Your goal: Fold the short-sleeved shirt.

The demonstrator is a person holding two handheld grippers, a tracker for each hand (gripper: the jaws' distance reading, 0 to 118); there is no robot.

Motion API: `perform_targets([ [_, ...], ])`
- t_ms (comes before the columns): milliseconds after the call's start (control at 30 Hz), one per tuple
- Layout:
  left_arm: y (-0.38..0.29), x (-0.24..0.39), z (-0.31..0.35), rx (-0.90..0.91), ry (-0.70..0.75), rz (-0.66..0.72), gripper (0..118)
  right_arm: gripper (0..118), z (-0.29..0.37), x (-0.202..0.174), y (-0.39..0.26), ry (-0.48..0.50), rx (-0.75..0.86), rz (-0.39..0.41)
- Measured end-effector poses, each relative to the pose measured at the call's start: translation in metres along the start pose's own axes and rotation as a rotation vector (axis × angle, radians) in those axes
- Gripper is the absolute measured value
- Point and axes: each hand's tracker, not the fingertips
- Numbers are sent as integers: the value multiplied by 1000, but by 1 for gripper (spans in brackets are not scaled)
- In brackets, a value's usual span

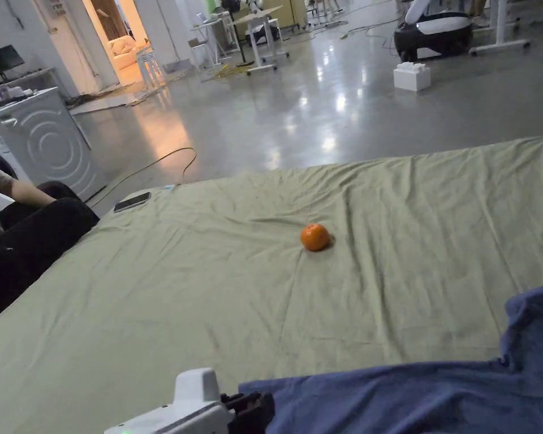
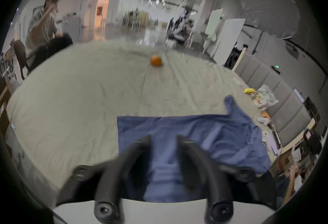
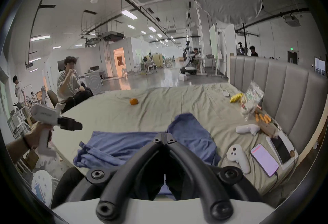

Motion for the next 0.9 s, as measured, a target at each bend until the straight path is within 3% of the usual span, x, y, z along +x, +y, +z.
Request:
perform_targets([
  [33,7,-9,-23,-27,30,-3,63,0,-3,3,-4,-12,-23,1],
  [167,24,-16,-75,-135,112,-33,64,0,-5,14,-16,-97,-56,12],
  [300,35,-24,-113,-187,152,-17,62,0,-15,31,-22,-135,-103,-45],
  [400,33,-16,-122,-212,177,-23,38,0,-17,36,-20,-153,-101,-61],
  [433,29,-12,-124,-219,190,-66,38,0,-15,37,-19,-160,-98,-59],
  [467,27,-11,-134,-235,192,-103,8,0,-15,37,-19,-164,-96,-56],
  [633,25,5,-150,-334,237,-258,4,0,-38,49,-8,-140,-113,7],
  [767,37,13,-153,-403,227,-202,4,2,-106,76,33,-69,-104,103],
  [800,39,13,-153,-414,224,-203,4,19,-138,87,41,-25,-234,34],
  [833,39,14,-154,-422,222,-205,4,44,-169,101,44,-4,-366,-17],
  [867,46,7,-158,-427,222,-205,4,69,-199,109,52,23,-348,25],
  [900,47,7,-158,-431,221,-205,4,83,-226,115,57,41,-385,47],
])
